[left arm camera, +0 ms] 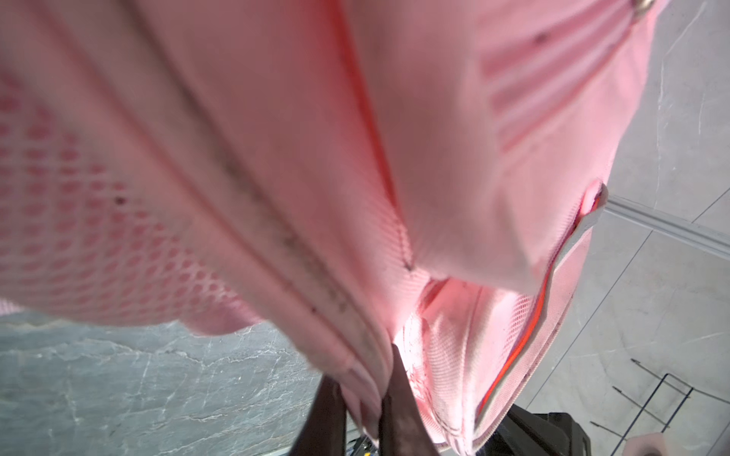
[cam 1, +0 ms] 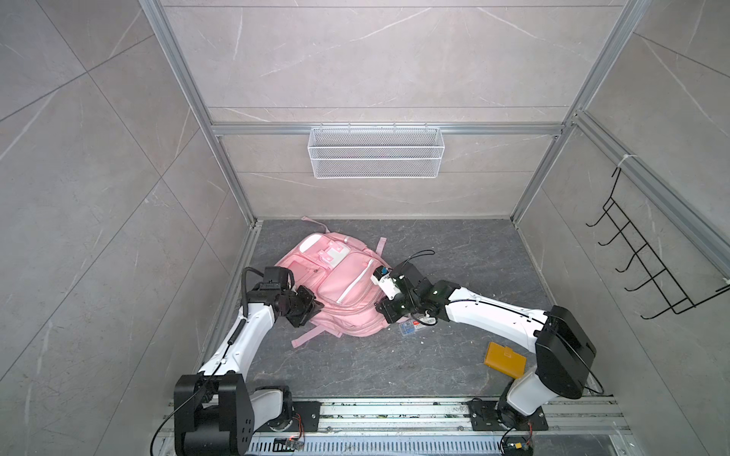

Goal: Pack the student bag
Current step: 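Pull the zipper pull along the backpack top with the right gripper while left holds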

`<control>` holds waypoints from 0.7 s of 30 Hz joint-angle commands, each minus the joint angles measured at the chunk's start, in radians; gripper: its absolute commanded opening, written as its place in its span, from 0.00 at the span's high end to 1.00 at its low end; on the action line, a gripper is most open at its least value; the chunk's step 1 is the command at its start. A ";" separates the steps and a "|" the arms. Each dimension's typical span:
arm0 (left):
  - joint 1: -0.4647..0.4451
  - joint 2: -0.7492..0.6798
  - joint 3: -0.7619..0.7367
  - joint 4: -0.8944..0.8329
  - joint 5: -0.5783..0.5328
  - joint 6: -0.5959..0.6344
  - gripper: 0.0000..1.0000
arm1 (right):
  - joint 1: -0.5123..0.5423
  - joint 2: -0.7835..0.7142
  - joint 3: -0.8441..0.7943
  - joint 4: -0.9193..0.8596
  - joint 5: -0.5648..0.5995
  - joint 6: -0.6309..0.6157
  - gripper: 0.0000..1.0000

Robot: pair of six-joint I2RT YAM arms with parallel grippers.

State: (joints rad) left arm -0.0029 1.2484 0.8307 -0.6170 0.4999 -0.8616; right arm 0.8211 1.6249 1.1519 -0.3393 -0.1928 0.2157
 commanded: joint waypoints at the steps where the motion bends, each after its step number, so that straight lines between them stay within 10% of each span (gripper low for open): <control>1: 0.133 0.063 0.082 0.046 -0.217 0.152 1.00 | -0.079 -0.021 -0.006 -0.180 0.126 0.036 1.00; 9: 0.160 0.254 0.305 0.060 -0.155 0.222 1.00 | 0.029 0.021 0.072 -0.116 0.002 -0.047 1.00; 18: 0.025 0.072 0.251 -0.070 -0.187 0.206 0.08 | 0.056 0.158 0.239 -0.145 0.090 0.045 1.00; 21: -0.046 -0.053 0.159 -0.096 -0.161 0.118 0.09 | 0.058 0.172 0.252 -0.105 0.063 0.066 1.00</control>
State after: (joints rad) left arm 0.0032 1.3094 1.0428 -0.6483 0.3447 -0.6823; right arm 0.8772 1.7798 1.3632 -0.4538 -0.1543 0.2375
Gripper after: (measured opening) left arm 0.916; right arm 0.084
